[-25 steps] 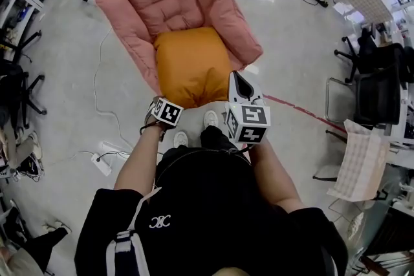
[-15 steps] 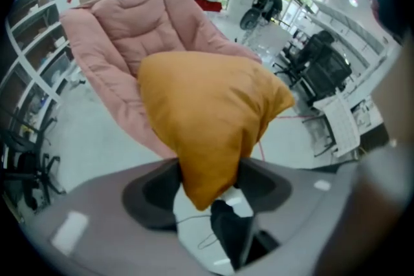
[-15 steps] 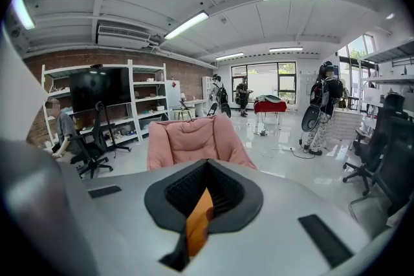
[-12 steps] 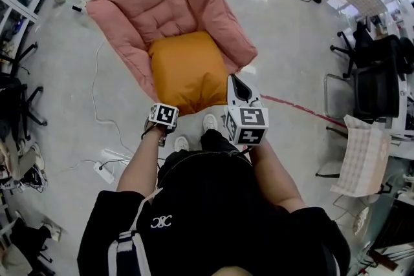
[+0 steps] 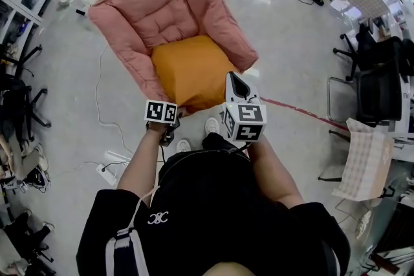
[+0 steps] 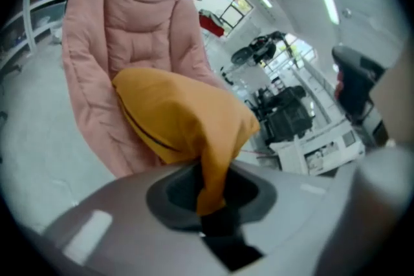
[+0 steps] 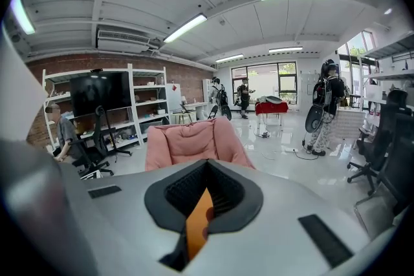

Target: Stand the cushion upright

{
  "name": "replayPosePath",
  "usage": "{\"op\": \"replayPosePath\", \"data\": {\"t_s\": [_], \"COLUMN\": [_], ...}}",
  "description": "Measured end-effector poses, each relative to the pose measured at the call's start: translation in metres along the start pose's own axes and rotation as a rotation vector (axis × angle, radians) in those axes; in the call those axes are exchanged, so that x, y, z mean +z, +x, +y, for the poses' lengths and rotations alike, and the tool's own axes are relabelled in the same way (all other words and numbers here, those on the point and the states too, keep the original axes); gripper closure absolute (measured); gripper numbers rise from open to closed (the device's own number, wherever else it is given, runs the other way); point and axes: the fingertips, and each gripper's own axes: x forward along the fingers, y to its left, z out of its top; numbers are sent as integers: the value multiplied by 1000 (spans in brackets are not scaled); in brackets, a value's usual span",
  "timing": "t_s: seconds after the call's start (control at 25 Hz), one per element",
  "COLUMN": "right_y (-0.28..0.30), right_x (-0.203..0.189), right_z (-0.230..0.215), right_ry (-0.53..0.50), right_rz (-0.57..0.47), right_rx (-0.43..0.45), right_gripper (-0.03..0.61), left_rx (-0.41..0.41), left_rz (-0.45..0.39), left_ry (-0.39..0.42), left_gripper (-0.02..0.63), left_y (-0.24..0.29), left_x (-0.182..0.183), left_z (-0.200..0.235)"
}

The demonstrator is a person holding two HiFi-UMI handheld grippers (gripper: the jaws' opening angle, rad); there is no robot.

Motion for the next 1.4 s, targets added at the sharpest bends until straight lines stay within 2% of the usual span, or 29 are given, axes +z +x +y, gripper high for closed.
{"op": "replayPosePath", "data": {"t_s": [0.2, 0.36, 0.56, 0.72, 0.88, 1.0, 1.08, 1.4], "right_y": [4, 9, 18, 29, 38, 45, 50, 75], "right_x": [13, 20, 26, 33, 35, 38, 37, 28], "right_z": [-5, -10, -23, -29, -40, -50, -56, -73], "right_ry": [1, -1, 10, 17, 24, 30, 33, 14], "right_rz": [-27, -44, -53, -63, -57, -51, -44, 26], "right_rx": [7, 15, 12, 9, 6, 4, 4, 11], "right_gripper": [586, 586, 586, 586, 586, 586, 586, 586], "left_rx": [-129, -161, -103, -56, -29, -10, 34, 225], "left_rz": [-151, -273, -455, -548, -635, -692, -729, -782], "left_ry": [-45, -72, -75, -81, -141, -181, -194, -114], "left_gripper": [554, 555, 555, 555, 554, 554, 552, 544], "left_y": [-25, -47, -73, -88, -99, -110, -118, -136], "left_x": [53, 98, 156, 199, 236, 265, 286, 367], "left_z": [-23, -29, -22, -9, 3, 14, 25, 71]}}
